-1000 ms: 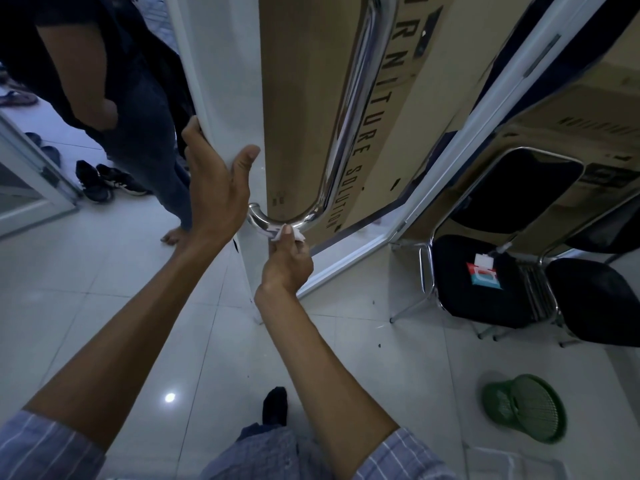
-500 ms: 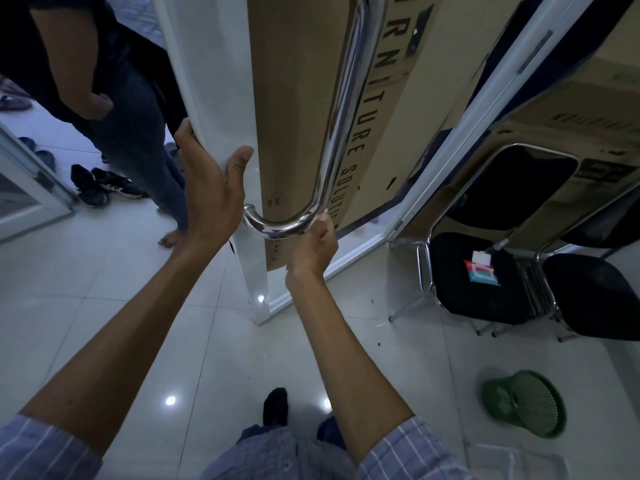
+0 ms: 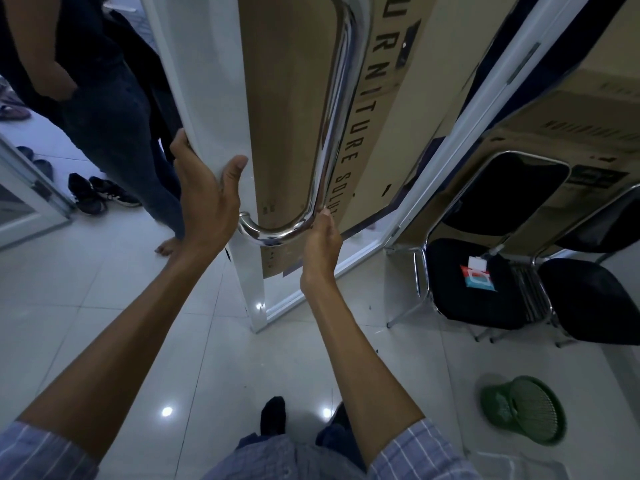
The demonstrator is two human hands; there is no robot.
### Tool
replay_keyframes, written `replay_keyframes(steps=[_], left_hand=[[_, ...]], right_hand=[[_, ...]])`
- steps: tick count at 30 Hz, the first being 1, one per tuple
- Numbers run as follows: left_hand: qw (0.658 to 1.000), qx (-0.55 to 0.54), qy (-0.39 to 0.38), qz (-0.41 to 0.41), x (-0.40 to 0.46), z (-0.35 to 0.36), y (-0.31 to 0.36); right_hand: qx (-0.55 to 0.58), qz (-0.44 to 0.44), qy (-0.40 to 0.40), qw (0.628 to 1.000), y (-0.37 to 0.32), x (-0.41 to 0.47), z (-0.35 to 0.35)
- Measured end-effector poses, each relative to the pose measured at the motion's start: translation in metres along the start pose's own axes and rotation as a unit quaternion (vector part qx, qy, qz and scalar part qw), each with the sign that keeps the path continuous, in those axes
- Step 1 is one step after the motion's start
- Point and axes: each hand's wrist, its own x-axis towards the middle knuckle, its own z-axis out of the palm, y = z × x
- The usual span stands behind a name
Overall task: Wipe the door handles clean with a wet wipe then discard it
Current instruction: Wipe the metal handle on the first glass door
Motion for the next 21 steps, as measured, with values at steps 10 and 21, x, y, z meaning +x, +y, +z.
replay_keyframes(steps=[10, 21], left_hand=[[1.0, -0.004, -0.002, 0.006, 0.0, 0.0, -0.002], [1.0, -0.013, -0.002, 0.001, 0.0, 0.001, -0.006]], right_hand=[[0.108, 0.127, -0.041, 0.985, 0.021, 0.003, 0.0], [0.024, -0.055, 0.009, 0.998, -0.045, -0.015, -0.003]])
